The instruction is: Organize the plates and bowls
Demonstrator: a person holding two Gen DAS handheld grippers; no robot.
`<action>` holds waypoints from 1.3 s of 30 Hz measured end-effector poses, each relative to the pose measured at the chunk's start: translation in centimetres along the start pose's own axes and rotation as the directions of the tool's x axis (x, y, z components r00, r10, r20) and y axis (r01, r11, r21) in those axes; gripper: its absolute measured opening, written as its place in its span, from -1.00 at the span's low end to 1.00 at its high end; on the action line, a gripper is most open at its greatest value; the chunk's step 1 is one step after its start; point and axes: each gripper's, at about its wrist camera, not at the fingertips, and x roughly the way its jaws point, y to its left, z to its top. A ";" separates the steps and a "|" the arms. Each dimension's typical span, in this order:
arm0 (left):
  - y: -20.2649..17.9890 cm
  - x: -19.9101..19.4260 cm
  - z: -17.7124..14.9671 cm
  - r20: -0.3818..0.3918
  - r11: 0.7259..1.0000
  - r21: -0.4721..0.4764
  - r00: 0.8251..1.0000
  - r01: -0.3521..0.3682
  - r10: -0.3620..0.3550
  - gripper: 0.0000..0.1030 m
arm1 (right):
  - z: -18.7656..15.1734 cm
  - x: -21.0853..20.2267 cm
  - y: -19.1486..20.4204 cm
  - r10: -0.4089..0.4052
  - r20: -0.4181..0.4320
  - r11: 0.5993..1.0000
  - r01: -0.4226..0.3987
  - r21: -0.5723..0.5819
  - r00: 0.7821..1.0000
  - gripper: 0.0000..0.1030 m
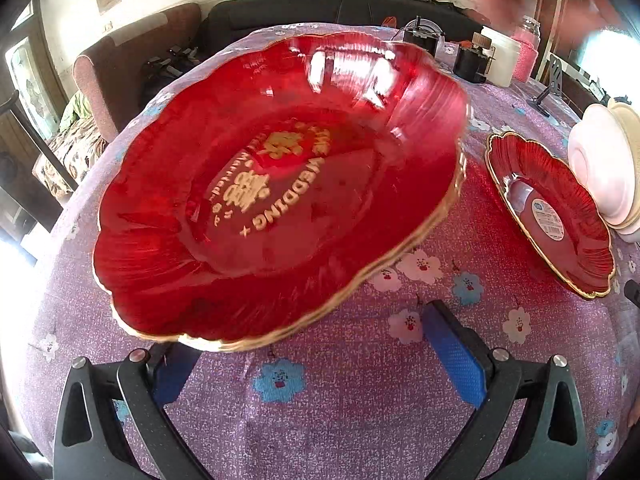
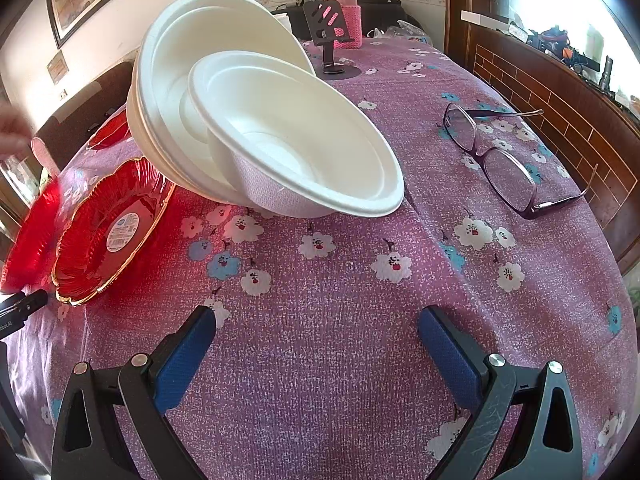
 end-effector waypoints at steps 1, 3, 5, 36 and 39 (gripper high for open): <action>0.0 0.0 0.0 0.000 1.000 0.000 1.000 0.000 0.000 1.00 | 0.0 0.0 0.0 -0.001 0.000 1.000 0.001 -0.001 1.000 0.99; 0.0 0.0 0.0 0.000 1.000 0.000 1.000 0.000 0.000 1.00 | 0.0 0.0 0.0 0.000 0.000 1.000 0.000 0.000 1.000 0.99; 0.3 0.1 0.1 0.000 1.000 0.000 1.000 0.000 0.000 1.00 | 0.0 0.0 0.0 -0.001 -0.001 1.000 0.001 -0.001 1.000 0.99; 0.3 0.0 0.1 0.000 1.000 0.000 1.000 0.000 0.000 1.00 | -0.1 -0.4 0.0 0.013 0.004 1.000 -0.013 0.008 1.000 0.99; 0.3 0.1 0.1 0.000 1.000 0.000 1.000 0.000 0.000 1.00 | 0.0 -0.4 0.0 0.012 0.004 1.000 -0.012 0.008 1.000 0.99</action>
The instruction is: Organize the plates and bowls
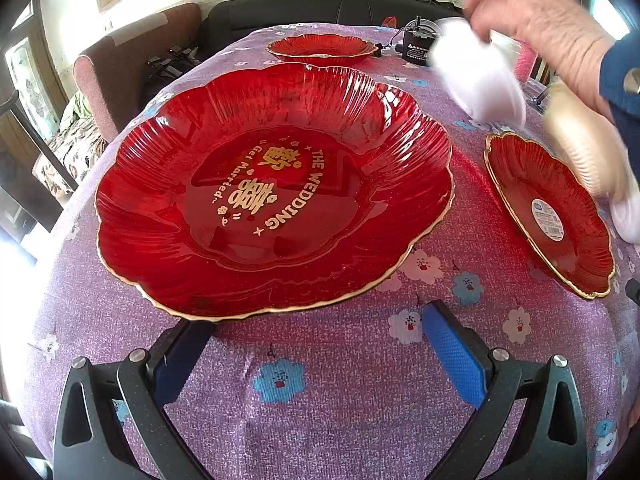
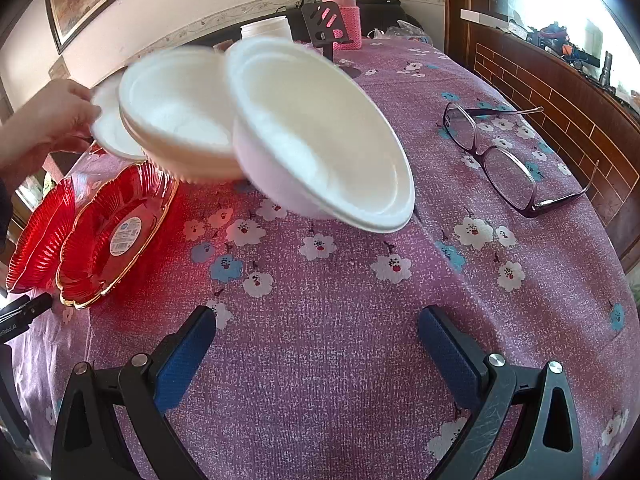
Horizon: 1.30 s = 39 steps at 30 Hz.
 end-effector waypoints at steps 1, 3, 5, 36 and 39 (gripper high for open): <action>0.0 0.0 0.0 0.000 1.000 0.000 1.000 0.000 0.000 1.00 | 0.0 0.0 0.0 0.000 0.000 1.000 0.000 0.000 1.000 0.99; -0.2 -0.1 -0.1 0.000 1.000 0.000 1.000 0.000 0.000 1.00 | 0.0 0.0 0.1 -0.004 -0.002 1.000 0.004 -0.003 1.000 0.99; -0.3 -0.1 -0.1 0.000 1.000 0.000 1.000 0.000 0.000 1.00 | 0.0 0.1 0.1 -0.004 -0.002 1.000 0.004 -0.003 1.000 0.99; -0.3 -0.1 -0.1 0.000 1.000 0.000 1.000 0.000 0.000 1.00 | 0.0 0.1 -0.1 0.002 0.001 1.000 -0.002 0.001 1.000 0.99; -0.3 -0.1 -0.1 0.000 1.000 0.000 1.000 0.000 0.000 1.00 | 0.0 0.1 0.0 0.004 0.001 1.000 -0.004 0.002 1.000 0.99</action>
